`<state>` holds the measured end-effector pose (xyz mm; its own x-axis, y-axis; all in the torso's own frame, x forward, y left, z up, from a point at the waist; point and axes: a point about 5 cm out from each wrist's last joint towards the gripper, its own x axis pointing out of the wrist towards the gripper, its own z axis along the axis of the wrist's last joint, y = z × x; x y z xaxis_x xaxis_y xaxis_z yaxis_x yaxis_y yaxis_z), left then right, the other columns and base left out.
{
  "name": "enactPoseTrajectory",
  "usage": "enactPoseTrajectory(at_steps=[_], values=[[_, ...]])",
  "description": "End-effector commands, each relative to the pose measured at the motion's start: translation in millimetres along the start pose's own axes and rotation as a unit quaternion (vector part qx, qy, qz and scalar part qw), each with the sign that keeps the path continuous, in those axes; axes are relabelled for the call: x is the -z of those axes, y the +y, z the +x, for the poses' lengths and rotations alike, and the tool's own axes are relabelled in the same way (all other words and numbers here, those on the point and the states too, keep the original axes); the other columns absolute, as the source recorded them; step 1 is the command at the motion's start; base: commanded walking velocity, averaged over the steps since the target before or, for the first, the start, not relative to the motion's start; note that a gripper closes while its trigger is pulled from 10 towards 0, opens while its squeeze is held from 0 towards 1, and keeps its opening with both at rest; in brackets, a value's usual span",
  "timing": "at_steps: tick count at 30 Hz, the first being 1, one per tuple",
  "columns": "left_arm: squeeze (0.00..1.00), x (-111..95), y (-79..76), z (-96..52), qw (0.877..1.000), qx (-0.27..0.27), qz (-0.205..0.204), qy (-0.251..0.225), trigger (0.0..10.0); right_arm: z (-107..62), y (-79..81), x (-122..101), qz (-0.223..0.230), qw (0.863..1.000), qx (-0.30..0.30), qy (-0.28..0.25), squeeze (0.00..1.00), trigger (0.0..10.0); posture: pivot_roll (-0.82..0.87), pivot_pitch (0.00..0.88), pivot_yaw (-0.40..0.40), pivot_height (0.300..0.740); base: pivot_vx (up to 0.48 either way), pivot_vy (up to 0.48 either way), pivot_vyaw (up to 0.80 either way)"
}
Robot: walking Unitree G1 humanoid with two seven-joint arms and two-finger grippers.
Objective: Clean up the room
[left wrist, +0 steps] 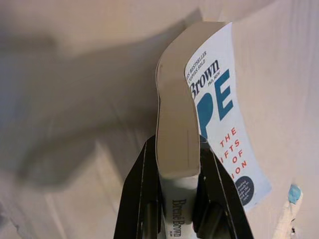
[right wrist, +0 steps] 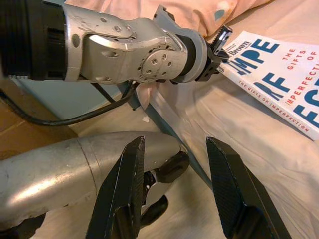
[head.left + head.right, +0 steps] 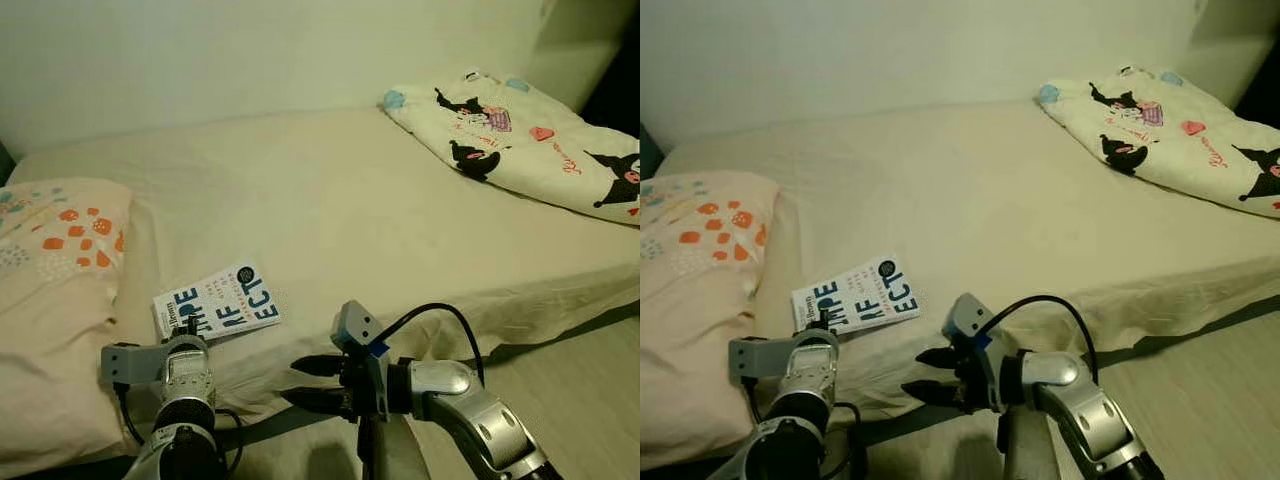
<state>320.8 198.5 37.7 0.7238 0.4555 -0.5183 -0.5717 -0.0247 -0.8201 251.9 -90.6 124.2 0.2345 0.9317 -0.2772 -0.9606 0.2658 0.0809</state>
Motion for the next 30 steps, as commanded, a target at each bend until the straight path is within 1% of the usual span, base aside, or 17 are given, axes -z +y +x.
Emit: enactPoseTrajectory(at_steps=[1,4,8,11,19,22,30], values=[[0.00,-10.3,22.4,1.7,0.999,-0.039,0.012,-0.019,10.0,-2.0,2.3,-1.4,0.004,1.000,-0.009,-0.002,0.00,10.0,-0.15,0.204,-0.064,0.572,0.000,0.000,0.00],[0.00,-20.4,22.3,5.0,0.998,-0.028,0.038,-0.029,10.0,-4.2,1.9,-4.9,0.007,1.000,-0.019,0.000,0.00,10.0,-0.14,0.207,-0.066,0.572,0.000,0.000,0.00],[0.00,-27.0,24.2,6.6,0.998,-0.025,0.041,-0.034,10.0,-5.8,2.6,-5.8,0.010,0.999,-0.030,0.003,0.00,10.0,-0.14,0.208,-0.068,0.572,0.000,0.000,0.00],[0.00,-35.4,28.6,8.1,0.998,-0.029,0.047,-0.043,10.0,-8.0,2.1,-5.5,0.011,0.999,-0.031,0.005,0.00,10.0,-0.14,0.207,-0.069,0.572,0.000,0.000,0.00],[0.00,-40.2,31.1,8.8,0.997,-0.029,0.054,-0.048,10.0,-9.4,2.0,-5.8,0.015,0.999,-0.034,0.006,0.00,10.0,-0.14,0.206,-0.072,0.572,0.000,0.000,0.00],[0.00,-45.5,34.8,10.1,0.996,-0.024,0.071,-0.044,10.0,-9.7,2.6,-6.0,0.018,0.999,-0.040,0.008,0.00,10.0,-0.14,0.204,-0.075,0.572,0.000,0.000,0.00],[0.00,-51.5,38.5,11.3,0.996,-0.016,0.087,-0.033,10.0,-11.6,3.6,-5.1,0.022,0.998,-0.050,0.016,0.00,10.0,-0.14,0.200,-0.076,0.572,0.000,0.000,0.00]])
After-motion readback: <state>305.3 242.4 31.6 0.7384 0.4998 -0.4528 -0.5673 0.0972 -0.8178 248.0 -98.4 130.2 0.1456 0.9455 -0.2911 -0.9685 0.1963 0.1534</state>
